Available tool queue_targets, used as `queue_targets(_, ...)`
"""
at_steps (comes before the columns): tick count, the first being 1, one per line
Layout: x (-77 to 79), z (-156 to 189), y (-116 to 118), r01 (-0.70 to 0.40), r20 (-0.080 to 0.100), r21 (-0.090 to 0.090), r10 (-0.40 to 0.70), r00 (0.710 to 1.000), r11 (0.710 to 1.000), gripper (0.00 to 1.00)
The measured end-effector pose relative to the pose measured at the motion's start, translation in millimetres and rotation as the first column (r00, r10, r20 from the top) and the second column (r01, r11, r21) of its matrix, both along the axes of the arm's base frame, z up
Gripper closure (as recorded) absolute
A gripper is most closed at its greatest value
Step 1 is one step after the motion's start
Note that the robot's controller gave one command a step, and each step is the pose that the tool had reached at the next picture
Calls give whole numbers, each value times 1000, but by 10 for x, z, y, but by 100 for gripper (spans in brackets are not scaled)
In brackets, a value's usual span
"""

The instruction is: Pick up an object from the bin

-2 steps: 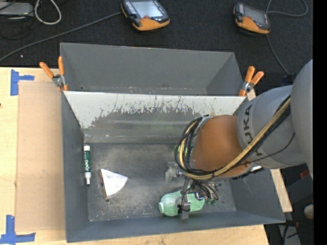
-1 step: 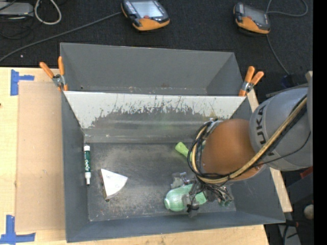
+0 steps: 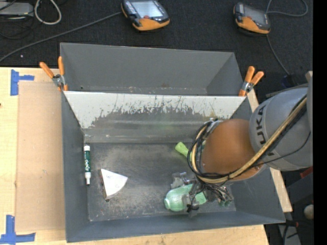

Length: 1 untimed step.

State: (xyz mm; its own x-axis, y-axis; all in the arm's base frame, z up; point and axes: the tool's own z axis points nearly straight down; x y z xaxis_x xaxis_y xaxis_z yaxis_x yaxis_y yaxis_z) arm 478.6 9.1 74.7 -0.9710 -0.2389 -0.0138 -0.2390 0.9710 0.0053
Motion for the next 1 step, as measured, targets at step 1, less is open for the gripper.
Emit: queue_targets(1,0,0,0,1,0,0,-1,1000,1000,100)
